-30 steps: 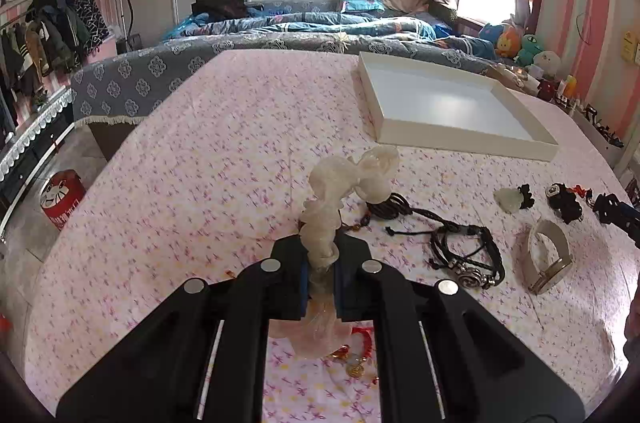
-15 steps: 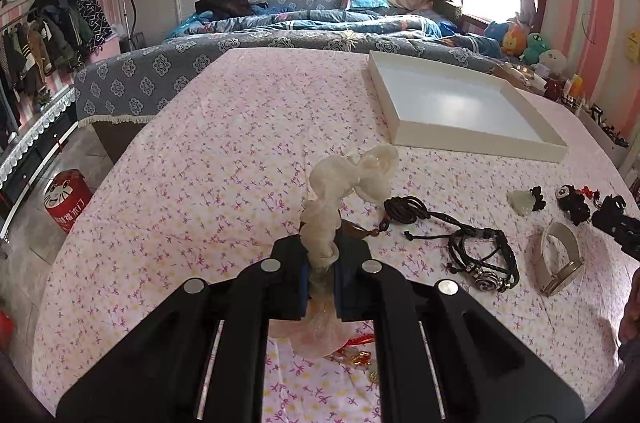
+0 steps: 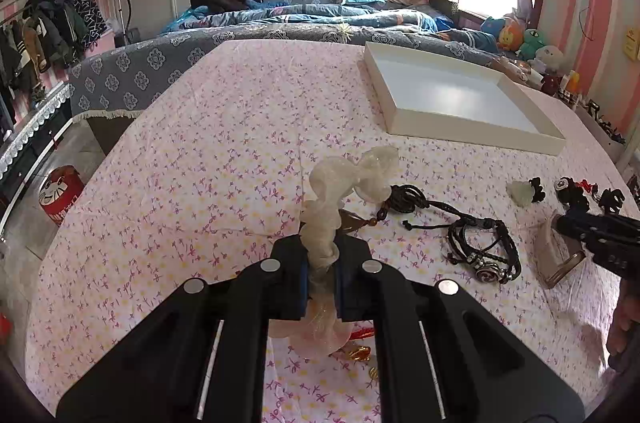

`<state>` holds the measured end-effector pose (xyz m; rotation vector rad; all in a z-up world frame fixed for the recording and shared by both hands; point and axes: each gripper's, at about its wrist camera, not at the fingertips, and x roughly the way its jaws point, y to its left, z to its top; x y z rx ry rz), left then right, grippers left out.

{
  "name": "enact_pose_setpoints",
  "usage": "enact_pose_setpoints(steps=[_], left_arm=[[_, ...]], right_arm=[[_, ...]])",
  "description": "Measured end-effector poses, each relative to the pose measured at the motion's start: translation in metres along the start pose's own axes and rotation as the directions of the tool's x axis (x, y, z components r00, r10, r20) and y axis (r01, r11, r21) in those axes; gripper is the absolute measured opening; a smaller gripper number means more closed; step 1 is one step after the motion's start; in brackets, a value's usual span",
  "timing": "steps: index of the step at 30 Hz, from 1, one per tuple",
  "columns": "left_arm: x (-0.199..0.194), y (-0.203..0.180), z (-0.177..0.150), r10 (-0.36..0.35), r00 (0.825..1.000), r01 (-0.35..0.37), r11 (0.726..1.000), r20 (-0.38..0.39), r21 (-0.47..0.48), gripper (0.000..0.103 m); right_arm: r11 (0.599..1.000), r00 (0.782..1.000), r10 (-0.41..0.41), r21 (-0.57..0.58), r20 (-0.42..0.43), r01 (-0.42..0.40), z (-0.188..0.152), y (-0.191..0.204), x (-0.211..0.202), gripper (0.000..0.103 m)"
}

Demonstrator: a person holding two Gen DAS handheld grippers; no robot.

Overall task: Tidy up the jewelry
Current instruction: 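Carry the bracelet with the left tool while the right tool grasps the white-strap watch, then lower bracelet and watch into the white tray and open both tools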

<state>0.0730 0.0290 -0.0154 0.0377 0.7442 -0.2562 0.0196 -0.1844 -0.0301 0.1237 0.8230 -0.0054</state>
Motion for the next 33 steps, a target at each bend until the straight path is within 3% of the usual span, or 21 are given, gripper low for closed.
enact_pose_setpoints(steps=[3, 5, 8, 12, 23, 33], left_arm=[[0.001, 0.000, -0.001, -0.006, 1.000, 0.006, 1.000, -0.004, 0.000, 0.007], [0.002, -0.001, -0.002, -0.012, 1.000, 0.012, 1.000, -0.008, 0.003, 0.007], [0.003, -0.004, -0.001, -0.020, 1.000, 0.020, 1.000, -0.014, 0.008, 0.007], [-0.003, -0.009, 0.003, -0.008, 1.000, 0.008, 1.000, -0.008, 0.020, 0.007], [-0.020, -0.040, 0.030, 0.002, 0.998, -0.006, 0.998, 0.064, 0.064, 0.007], [-0.021, -0.094, 0.087, -0.047, 0.988, 0.027, 0.990, 0.148, 0.136, 0.007]], right_arm=[[1.000, 0.999, 0.016, 0.016, -0.032, -0.016, -0.001, -0.003, 0.007, 0.020], [0.998, 0.997, 0.063, 0.033, -0.044, -0.061, -0.002, -0.005, 0.010, 0.008], [0.996, 0.996, 0.081, 0.046, -0.040, -0.079, -0.004, -0.007, 0.009, 0.003], [0.992, 0.995, 0.099, 0.077, -0.014, -0.098, -0.005, -0.014, 0.002, 0.003], [0.995, 0.992, 0.010, 0.101, 0.125, -0.023, 0.022, -0.059, -0.033, 0.004], [0.997, 0.976, -0.016, 0.075, 0.218, -0.001, 0.064, -0.081, -0.064, 0.004]])
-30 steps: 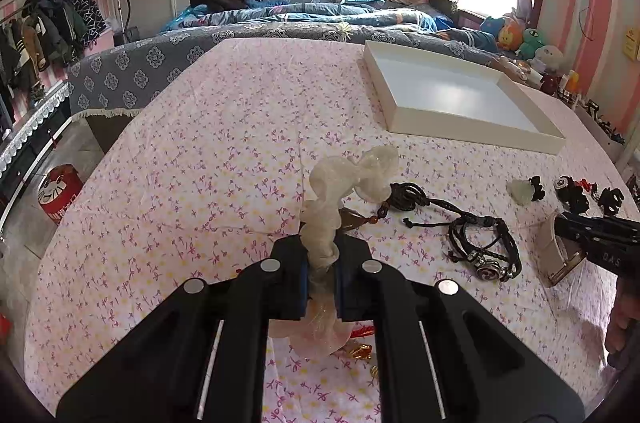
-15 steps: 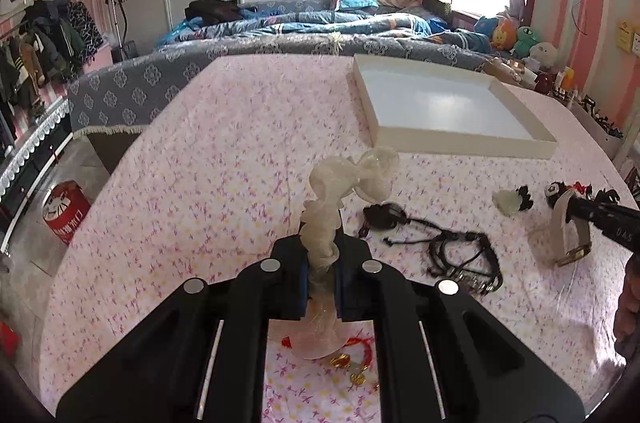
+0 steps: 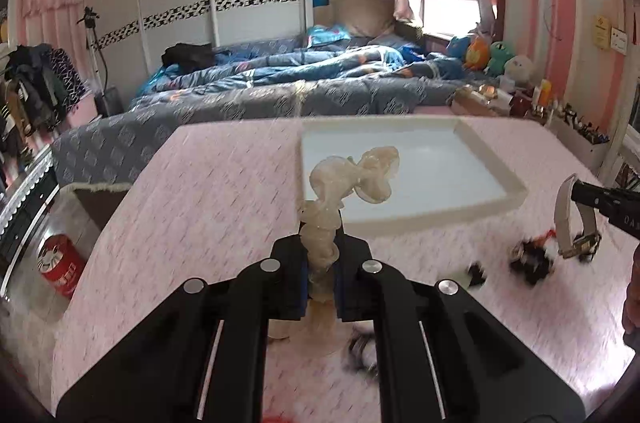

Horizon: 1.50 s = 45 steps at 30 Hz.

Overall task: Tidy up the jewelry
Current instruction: 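Lower bracelet and watch into the white tray and open both tools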

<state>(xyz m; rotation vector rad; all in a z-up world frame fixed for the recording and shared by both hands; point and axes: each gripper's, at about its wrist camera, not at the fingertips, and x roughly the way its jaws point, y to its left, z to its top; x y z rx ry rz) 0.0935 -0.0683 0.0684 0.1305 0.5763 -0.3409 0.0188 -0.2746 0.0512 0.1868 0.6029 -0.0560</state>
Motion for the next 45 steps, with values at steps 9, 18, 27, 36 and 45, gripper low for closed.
enact_pose_setpoints(steps=[9, 18, 27, 36, 45], left_arm=[[0.062, -0.018, 0.055, -0.009, 1.000, 0.009, 1.000, -0.005, -0.003, 0.007], [0.129, -0.032, 0.061, 0.017, 0.999, -0.018, 1.000, -0.045, -0.016, 0.008], [0.170, -0.035, 0.040, -0.016, 0.995, 0.016, 1.000, -0.098, -0.008, 0.008], [0.203, -0.027, 0.024, -0.048, 0.971, 0.036, 0.998, -0.234, -0.056, 0.008], [0.219, -0.030, 0.016, -0.050, 0.955, 0.040, 0.998, -0.291, -0.043, 0.011]], right_arm=[[0.999, 0.998, 0.028, 0.022, 0.059, -0.030, 0.055, -0.005, 0.021, 0.004], [0.999, 1.000, -0.005, 0.051, 0.013, 0.005, 0.083, -0.014, 0.086, 0.004], [0.997, 0.996, -0.046, 0.065, -0.082, 0.052, 0.062, -0.029, 0.147, 0.004], [0.991, 0.983, -0.093, 0.082, -0.159, 0.107, 0.048, -0.044, 0.166, 0.004], [0.986, 0.975, -0.129, 0.077, -0.180, 0.145, 0.045, -0.048, 0.170, 0.004]])
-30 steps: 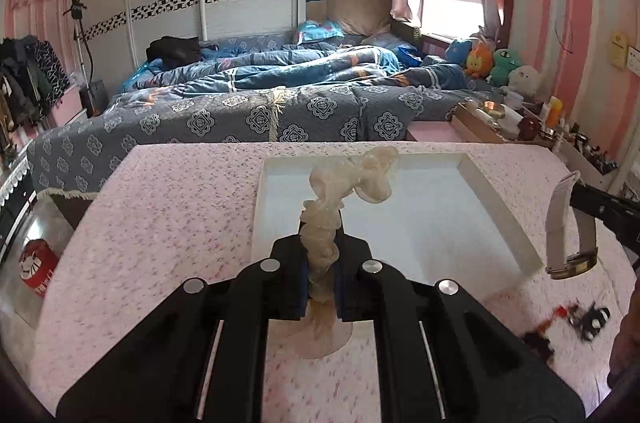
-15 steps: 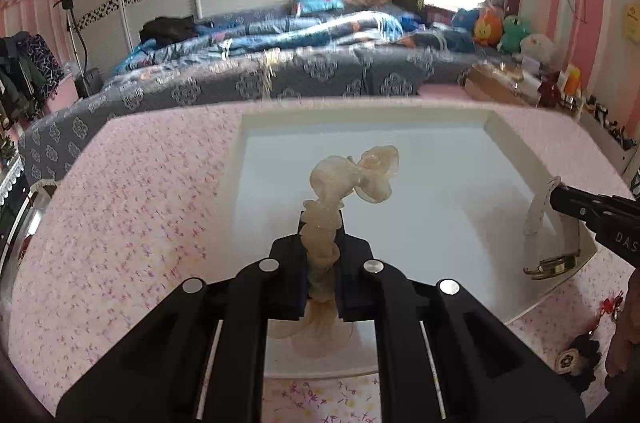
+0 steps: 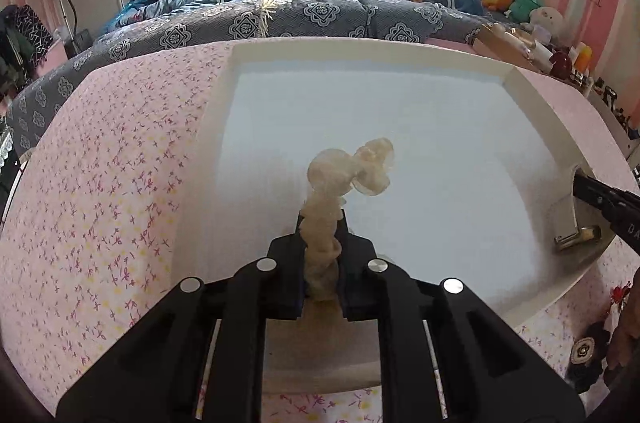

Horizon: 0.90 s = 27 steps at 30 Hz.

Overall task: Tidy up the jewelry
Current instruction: 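Lower bracelet and watch into the white tray and open both tools, then withdraw both tools from the tray back over the sheet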

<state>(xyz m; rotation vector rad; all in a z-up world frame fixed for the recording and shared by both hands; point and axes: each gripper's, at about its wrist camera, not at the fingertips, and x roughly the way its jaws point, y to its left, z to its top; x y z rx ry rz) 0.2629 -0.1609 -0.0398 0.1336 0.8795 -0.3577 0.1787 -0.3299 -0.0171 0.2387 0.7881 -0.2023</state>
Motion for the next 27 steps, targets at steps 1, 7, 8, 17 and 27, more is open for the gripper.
enact_pose_setpoints(steps=[1, 7, 8, 17, 27], left_arm=[[0.000, -0.001, -0.001, 0.002, 1.000, -0.002, 1.000, 0.000, 0.003, 0.011], [-0.001, -0.015, 0.000, -0.014, 1.000, 0.014, 0.998, -0.001, 0.063, 0.024], [-0.001, -0.017, -0.001, -0.014, 1.000, 0.014, 0.997, -0.001, 0.072, 0.028], [-0.030, -0.005, 0.006, -0.024, 0.998, 0.021, 0.999, 0.056, 0.049, 0.067], [-0.071, 0.003, 0.015, -0.034, 0.995, 0.030, 0.999, 0.090, 0.045, 0.072]], right_arm=[[1.000, 1.000, -0.002, -0.003, -0.001, 0.002, 0.000, 0.000, 0.000, 0.004], [1.000, 1.000, -0.009, -0.008, -0.004, 0.009, -0.001, 0.001, 0.000, 0.007], [1.000, 1.000, -0.006, -0.004, -0.004, 0.006, -0.002, 0.001, 0.000, 0.007], [0.998, 0.997, 0.051, 0.019, 0.064, -0.052, 0.005, 0.001, -0.030, 0.042], [0.999, 0.983, 0.039, 0.025, 0.179, -0.044, 0.018, -0.006, -0.086, 0.044]])
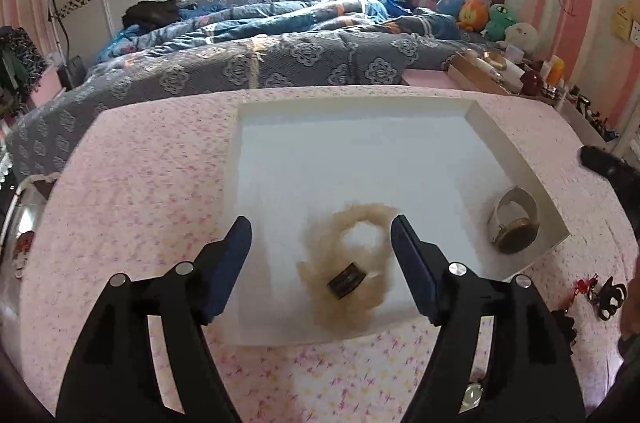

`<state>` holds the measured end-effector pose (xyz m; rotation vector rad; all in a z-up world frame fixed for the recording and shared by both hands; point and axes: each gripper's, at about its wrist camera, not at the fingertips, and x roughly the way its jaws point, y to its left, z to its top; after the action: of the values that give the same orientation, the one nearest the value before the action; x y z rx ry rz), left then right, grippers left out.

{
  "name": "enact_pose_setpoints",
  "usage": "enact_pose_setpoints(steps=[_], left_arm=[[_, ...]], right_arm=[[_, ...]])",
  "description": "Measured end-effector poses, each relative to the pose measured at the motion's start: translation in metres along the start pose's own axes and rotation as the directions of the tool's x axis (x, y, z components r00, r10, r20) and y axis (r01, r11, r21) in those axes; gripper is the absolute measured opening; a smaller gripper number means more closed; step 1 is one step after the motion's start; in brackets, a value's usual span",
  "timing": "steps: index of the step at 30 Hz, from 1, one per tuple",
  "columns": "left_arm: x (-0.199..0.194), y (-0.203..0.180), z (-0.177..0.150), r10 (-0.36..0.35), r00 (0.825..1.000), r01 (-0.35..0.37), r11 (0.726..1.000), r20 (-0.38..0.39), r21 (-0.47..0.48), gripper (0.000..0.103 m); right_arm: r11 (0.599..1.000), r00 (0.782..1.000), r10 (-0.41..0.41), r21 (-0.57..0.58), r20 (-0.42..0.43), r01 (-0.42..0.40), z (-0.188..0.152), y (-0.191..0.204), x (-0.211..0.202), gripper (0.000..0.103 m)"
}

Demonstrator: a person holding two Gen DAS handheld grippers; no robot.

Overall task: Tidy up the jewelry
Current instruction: 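Withdraw both tools from the tray back over the sheet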

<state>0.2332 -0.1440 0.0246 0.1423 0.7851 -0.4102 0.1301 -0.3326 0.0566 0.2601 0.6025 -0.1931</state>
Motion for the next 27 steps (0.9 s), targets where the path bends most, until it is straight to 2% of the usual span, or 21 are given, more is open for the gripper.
enact_pose_setpoints(steps=[2, 4, 7, 10, 14, 18, 20, 24, 25, 27], left_arm=[[-0.020, 0.007, -0.001, -0.026, 1.000, 0.026, 1.000, 0.006, -0.009, 0.072], [-0.041, 0.014, -0.007, -0.017, 1.000, 0.017, 1.000, 0.024, 0.009, 0.072], [-0.082, 0.034, -0.026, 0.056, 0.996, -0.057, 0.998, 0.068, 0.023, 0.072], [-0.123, 0.068, -0.063, 0.111, 0.989, -0.107, 0.993, 0.097, -0.048, 0.075], [-0.150, 0.099, -0.107, 0.199, 0.974, -0.182, 0.972, 0.106, -0.150, 0.081], [-0.152, 0.102, -0.149, 0.224, 0.971, -0.210, 0.968, 0.088, -0.139, 0.081], [-0.140, 0.096, -0.165, 0.225, 0.974, -0.220, 0.970, 0.036, -0.107, 0.081], [-0.130, 0.081, -0.173, 0.240, 0.971, -0.239, 0.970, 0.021, -0.042, 0.081], [-0.131, 0.080, -0.175, 0.254, 0.967, -0.252, 0.967, 0.024, -0.041, 0.081], [-0.135, 0.085, -0.184, 0.221, 0.975, -0.218, 0.972, 0.024, -0.085, 0.081]], right_arm=[[1.000, 1.000, 0.013, 0.000, 0.012, -0.013, -0.001, -0.003, -0.017, 0.044], [1.000, 1.000, 0.010, -0.027, 0.024, -0.009, -0.009, -0.004, -0.035, 0.046], [0.999, 0.999, 0.007, -0.053, 0.037, -0.005, -0.031, -0.011, -0.066, 0.048], [0.998, 0.999, 0.028, -0.057, 0.034, -0.026, -0.068, -0.021, -0.093, 0.048], [0.996, 0.998, 0.020, -0.093, 0.060, -0.014, -0.114, -0.024, -0.120, 0.048], [0.996, 1.000, 0.010, -0.088, 0.027, -0.007, -0.148, -0.032, -0.128, 0.050], [0.997, 1.000, -0.006, -0.072, 0.000, 0.006, -0.159, -0.037, -0.127, 0.050], [0.998, 0.999, -0.031, -0.054, -0.018, 0.030, -0.172, -0.045, -0.126, 0.050], [0.998, 0.999, -0.040, -0.056, -0.010, 0.039, -0.174, -0.046, -0.128, 0.050], [0.996, 0.998, -0.063, -0.055, -0.001, 0.063, -0.179, -0.047, -0.128, 0.050]])
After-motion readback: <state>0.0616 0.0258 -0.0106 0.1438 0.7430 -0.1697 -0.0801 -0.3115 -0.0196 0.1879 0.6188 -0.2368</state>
